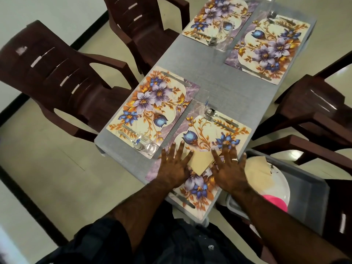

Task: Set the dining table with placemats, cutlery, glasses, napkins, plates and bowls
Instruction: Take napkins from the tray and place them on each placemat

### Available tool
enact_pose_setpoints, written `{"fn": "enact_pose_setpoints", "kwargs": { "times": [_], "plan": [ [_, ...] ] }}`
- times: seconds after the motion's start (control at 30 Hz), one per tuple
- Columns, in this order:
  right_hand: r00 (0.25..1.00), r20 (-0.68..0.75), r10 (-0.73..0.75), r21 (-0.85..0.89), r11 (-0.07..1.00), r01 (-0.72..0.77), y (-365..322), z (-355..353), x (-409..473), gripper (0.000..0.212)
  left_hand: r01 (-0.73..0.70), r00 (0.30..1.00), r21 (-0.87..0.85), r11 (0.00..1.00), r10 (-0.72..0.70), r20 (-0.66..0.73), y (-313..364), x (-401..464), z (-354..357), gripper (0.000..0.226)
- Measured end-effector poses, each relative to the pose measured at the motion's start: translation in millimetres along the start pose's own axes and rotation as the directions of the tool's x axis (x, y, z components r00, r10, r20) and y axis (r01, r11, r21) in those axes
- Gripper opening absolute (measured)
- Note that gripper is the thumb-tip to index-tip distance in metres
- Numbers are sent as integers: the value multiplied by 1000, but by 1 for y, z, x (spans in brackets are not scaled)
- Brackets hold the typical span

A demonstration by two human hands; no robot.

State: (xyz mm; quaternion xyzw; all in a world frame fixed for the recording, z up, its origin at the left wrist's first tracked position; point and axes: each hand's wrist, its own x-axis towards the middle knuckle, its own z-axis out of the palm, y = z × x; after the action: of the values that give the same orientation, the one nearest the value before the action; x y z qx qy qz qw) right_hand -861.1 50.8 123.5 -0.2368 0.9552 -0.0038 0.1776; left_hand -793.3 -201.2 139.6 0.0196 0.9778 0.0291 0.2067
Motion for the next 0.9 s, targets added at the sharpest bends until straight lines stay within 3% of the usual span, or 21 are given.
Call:
{"fn": "enact_pose_setpoints", "kwargs": {
  "times": [0.1,0.2,0.37,0.43,0.6,0.73,0.9],
  "plan": [
    [993,17,-119,8,993,119,-33,8,2,72,-5,999,-21,1000,4,-42,3,-1,10,69],
    [996,39,-76,21,997,75,-44,12,3,72,35,999,-41,999,-35,3,-3,-4,15,72],
    [997,34,-75,38,997,74,-32,10,2,71,172,983,-86,981,-165,78,-10,-18,2,95],
    [995,46,-83,36,996,81,-30,12,4,72,192,980,-85,978,-187,63,-6,-22,4,90],
    [996,61,-58,36,998,56,-42,4,6,76,49,999,-31,998,-48,16,9,-23,23,86],
    [996,62,-57,32,998,55,-39,-4,12,76,40,998,-33,999,-39,43,7,-20,22,85],
    [996,55,73,6,997,-73,7,-3,7,72,54,992,-37,998,-50,118,4,-14,4,84]
  ]
}}
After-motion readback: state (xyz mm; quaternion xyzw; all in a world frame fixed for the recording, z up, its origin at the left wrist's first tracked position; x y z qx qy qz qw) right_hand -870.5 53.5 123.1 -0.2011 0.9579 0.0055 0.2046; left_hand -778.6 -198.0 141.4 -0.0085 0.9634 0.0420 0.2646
